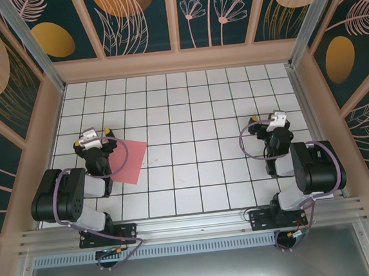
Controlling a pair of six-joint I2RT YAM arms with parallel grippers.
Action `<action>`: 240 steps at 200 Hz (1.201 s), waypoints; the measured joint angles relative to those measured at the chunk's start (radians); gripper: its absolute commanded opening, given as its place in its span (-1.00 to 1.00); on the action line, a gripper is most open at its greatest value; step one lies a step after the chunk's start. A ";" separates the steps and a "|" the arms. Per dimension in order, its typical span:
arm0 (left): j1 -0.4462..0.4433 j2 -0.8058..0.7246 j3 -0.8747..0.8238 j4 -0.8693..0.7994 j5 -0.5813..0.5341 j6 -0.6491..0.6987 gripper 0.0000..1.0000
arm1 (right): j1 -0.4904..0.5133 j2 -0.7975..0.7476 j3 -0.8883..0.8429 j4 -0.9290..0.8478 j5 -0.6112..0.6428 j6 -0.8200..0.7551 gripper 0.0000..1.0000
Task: Fold a paper plane with a square sheet of paper (pick it up from the middle)
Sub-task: Move the square sheet of paper to the center of the table.
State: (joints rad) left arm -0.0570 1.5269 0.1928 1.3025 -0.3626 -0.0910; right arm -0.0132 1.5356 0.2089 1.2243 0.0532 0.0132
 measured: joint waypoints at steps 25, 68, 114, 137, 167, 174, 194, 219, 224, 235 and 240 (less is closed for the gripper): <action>0.000 0.000 0.000 0.000 0.000 0.000 0.98 | 0.000 0.000 0.000 0.000 0.000 0.000 0.98; 0.000 0.000 0.000 0.000 0.000 0.000 0.98 | 0.000 0.000 0.000 0.000 0.000 0.000 0.98; 0.000 0.000 0.000 0.000 0.000 0.000 0.98 | 0.000 0.000 0.000 0.000 0.000 0.000 0.98; 0.000 0.000 0.000 0.000 0.000 0.000 0.98 | 0.000 0.000 0.000 0.000 0.000 0.000 0.98; 0.000 0.000 0.000 0.000 0.000 0.000 0.98 | 0.000 0.000 0.000 0.000 -0.001 0.000 0.98; 0.000 0.000 0.000 0.000 0.000 0.000 0.98 | -0.002 0.000 0.000 0.000 -0.003 0.000 0.98; 0.000 0.000 0.000 0.000 0.000 0.000 0.98 | -0.013 0.000 0.002 -0.001 -0.020 0.000 0.98; 0.000 -0.001 -0.001 0.007 0.008 0.000 0.98 | -0.017 0.000 0.006 -0.001 -0.035 0.000 0.98; 0.000 -0.002 -0.005 0.014 0.012 0.000 0.98 | -0.017 0.000 0.006 -0.001 -0.039 -0.001 0.98; 0.000 -0.013 -0.019 0.030 0.017 0.000 0.98 | -0.017 0.000 0.006 -0.001 -0.054 -0.004 0.98; 0.000 -0.025 -0.028 0.033 0.018 0.000 0.98 | -0.017 0.000 0.006 -0.001 -0.057 -0.005 0.98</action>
State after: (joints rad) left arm -0.0570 1.5021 0.1650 1.3357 -0.3443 -0.0906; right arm -0.0299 1.5356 0.2146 1.2232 -0.0040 0.0078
